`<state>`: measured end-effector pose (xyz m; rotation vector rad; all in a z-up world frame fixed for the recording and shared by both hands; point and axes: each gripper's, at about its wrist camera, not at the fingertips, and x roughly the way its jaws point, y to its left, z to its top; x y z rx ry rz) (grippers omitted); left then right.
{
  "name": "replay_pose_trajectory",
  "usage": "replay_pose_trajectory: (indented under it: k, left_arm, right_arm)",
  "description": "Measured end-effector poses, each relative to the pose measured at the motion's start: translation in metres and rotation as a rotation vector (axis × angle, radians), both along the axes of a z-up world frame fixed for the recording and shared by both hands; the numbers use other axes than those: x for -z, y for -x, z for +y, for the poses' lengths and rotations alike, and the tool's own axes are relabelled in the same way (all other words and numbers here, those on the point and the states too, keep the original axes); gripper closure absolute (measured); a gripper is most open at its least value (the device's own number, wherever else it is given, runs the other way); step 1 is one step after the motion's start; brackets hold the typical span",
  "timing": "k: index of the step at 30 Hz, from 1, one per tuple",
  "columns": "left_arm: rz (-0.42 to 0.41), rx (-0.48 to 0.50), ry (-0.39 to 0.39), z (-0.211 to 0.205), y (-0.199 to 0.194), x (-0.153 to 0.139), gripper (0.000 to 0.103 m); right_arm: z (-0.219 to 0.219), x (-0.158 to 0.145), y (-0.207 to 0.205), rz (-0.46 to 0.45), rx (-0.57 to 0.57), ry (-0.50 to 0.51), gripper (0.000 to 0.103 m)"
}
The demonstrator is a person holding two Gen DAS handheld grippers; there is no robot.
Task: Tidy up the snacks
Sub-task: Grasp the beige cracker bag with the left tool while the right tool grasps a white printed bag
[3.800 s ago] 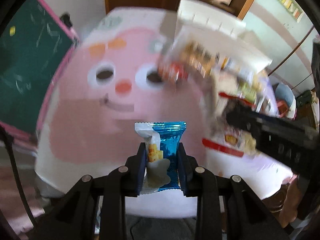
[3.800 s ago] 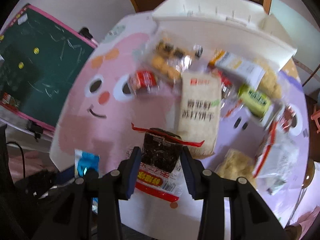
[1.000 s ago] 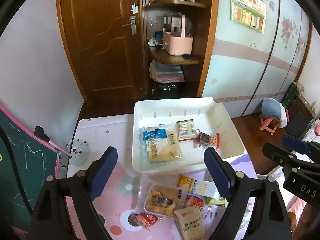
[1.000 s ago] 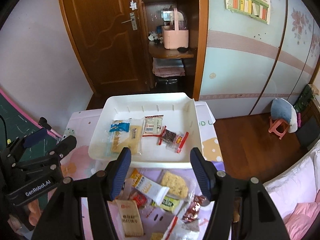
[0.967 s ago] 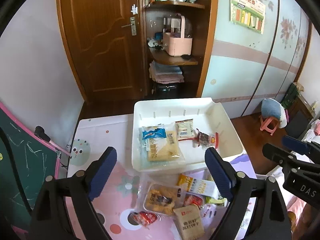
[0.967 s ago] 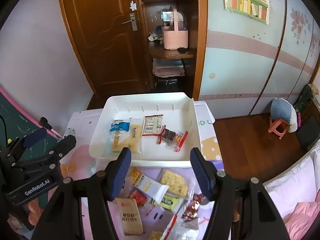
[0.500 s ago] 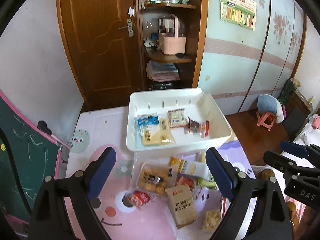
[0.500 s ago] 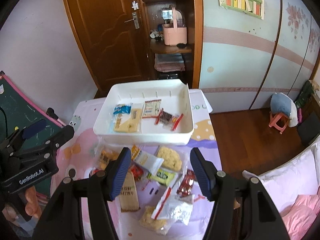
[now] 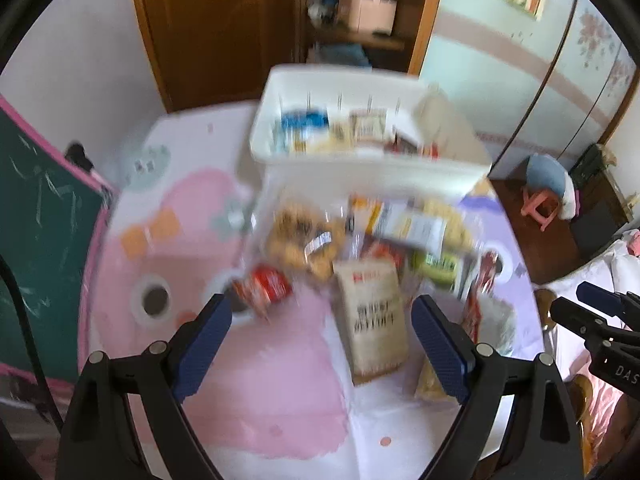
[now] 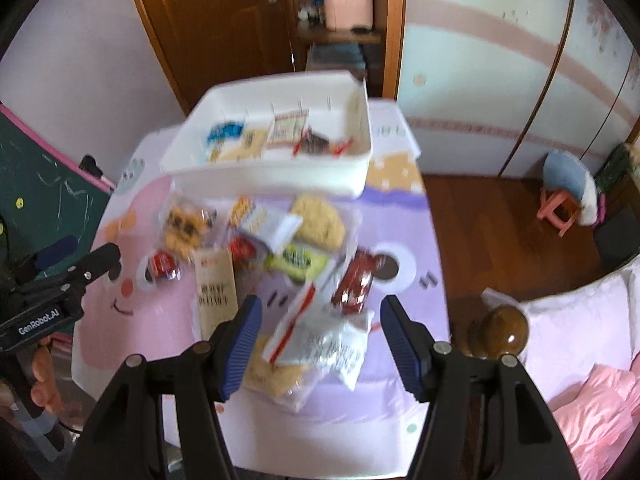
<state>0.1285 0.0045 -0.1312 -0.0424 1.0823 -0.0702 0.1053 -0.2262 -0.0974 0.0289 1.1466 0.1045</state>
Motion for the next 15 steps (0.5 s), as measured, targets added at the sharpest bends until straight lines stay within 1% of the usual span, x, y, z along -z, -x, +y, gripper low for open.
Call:
replay_pose_trajectory:
  k: [3, 7, 10, 15]
  left_arm:
    - [0.064, -0.009, -0.003, -0.006, -0.001, 0.032, 0.012]
    - [0.120, -0.008, 0.009, -0.018, -0.005, 0.058, 0.012]
    - [0.153, -0.012, 0.028, -0.026, -0.012, 0.074, 0.012]
    - [0.206, -0.028, 0.041, -0.037, -0.023, 0.097, 0.012]
  right_arm:
    - [-0.006, 0.027, 0.005, 0.049, -0.005, -0.016, 0.041]
    - [-0.014, 0.058, 0.012, 0.109, -0.023, -0.031, 0.041]
    - [-0.015, 0.070, 0.017, 0.123, -0.059, -0.007, 0.041]
    - [-0.010, 0.082, 0.021, 0.115, -0.138, 0.045, 0.041]
